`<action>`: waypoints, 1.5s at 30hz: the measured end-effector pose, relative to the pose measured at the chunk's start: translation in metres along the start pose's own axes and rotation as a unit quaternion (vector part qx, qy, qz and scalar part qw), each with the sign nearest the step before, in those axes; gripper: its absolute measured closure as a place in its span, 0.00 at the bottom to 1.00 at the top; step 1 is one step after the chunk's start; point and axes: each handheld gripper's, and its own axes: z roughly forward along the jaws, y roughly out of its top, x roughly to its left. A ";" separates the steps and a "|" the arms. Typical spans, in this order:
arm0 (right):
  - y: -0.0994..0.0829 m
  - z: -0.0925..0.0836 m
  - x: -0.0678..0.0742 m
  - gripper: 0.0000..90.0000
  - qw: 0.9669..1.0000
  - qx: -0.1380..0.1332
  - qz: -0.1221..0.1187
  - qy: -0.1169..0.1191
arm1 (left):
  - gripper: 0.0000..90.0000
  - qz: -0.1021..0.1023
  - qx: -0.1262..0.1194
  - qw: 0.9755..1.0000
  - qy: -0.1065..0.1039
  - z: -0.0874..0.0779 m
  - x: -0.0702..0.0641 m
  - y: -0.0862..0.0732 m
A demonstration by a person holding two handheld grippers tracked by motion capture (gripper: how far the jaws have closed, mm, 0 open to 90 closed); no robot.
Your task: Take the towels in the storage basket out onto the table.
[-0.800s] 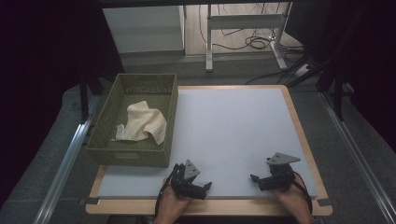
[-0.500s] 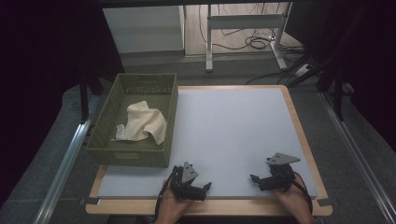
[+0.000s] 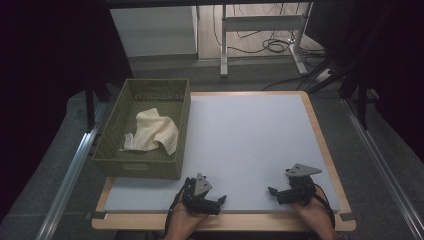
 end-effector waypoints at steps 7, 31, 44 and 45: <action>0.000 0.000 0.000 0.04 1.000 -0.001 0.000 0.000 | 0.03 0.000 0.032 0.999 -0.003 0.001 0.000 0.009; -0.001 0.000 0.000 0.04 1.000 -0.003 0.000 0.000 | 0.01 0.028 0.066 0.996 -0.042 0.006 0.008 0.046; -0.001 0.000 0.000 0.04 1.000 -0.003 0.001 0.001 | 0.00 0.036 0.060 0.996 -0.054 0.008 0.011 0.064; -0.001 0.000 0.000 0.04 1.000 -0.003 0.001 0.001 | 0.00 0.034 0.057 0.996 -0.056 0.008 0.011 0.065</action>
